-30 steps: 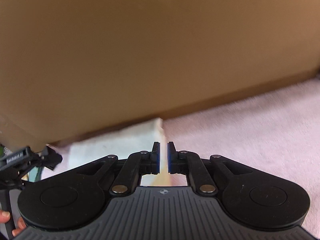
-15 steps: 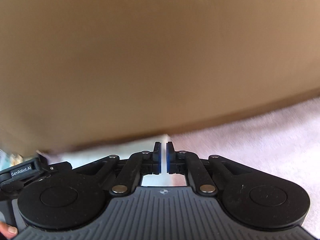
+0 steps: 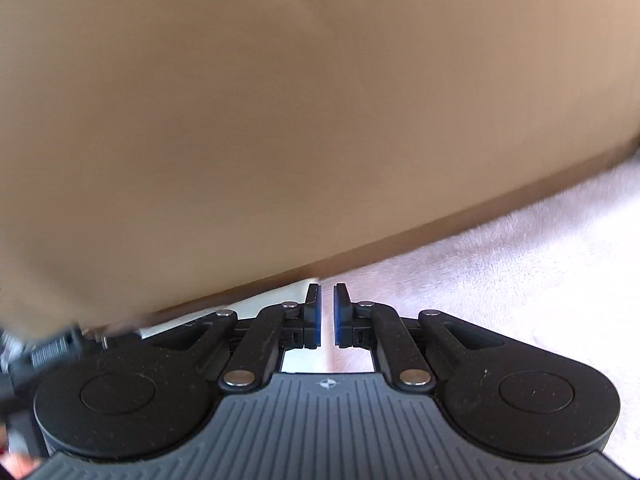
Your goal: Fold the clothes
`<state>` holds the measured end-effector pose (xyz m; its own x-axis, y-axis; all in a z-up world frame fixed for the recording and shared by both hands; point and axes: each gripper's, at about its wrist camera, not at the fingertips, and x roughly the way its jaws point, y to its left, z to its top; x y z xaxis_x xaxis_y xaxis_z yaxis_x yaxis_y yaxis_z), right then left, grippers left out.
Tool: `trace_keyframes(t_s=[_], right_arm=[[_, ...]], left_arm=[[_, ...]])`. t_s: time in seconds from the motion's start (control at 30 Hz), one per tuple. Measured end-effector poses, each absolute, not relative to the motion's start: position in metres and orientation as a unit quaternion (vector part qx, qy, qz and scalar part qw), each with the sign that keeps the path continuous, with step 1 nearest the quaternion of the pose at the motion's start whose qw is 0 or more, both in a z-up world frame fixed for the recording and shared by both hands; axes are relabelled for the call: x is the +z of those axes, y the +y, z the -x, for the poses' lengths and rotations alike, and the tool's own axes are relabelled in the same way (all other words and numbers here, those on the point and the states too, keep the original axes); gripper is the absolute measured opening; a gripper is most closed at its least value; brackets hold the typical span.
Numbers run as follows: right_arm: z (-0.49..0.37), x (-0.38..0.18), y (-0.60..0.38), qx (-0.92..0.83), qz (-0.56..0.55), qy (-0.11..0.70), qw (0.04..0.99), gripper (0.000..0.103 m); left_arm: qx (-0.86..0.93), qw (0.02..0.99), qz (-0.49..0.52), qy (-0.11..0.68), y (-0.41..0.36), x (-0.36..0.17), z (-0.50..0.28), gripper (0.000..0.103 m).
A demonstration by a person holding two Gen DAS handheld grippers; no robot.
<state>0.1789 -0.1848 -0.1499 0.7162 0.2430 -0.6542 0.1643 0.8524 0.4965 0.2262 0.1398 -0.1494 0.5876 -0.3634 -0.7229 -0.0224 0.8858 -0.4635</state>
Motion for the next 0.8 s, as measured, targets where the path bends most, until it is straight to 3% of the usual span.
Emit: trace_keyframes(t_s=[0.1, 0.33, 0.43, 0.53, 0.8], right_arm=[[-0.163, -0.15, -0.175, 0.068, -0.268, 0.395, 0.876, 0.01], [-0.15, -0.177, -0.169, 0.061, -0.246, 0.455, 0.854, 0.008], [-0.142, -0.166, -0.168, 0.068, -0.235, 0.445, 0.862, 0.018], [-0.139, -0.167, -0.164, 0.083, -0.214, 0.46, 0.858, 0.044], [-0.115, -0.148, -0.161, 0.089, -0.22, 0.449, 0.862, 0.048]], left_arm=[[-0.117, 0.847, 0.247, 0.457, 0.145, -0.149, -0.212, 0.101], [-0.101, 0.84, 0.172, 0.504, 0.129, -0.172, -0.188, 0.102], [-0.1, 0.844, 0.166, 0.501, 0.131, -0.161, -0.179, 0.102], [-0.092, 0.841, 0.152, 0.511, 0.129, -0.156, -0.174, 0.103], [-0.09, 0.847, 0.1, 0.515, 0.104, -0.125, -0.121, 0.103]])
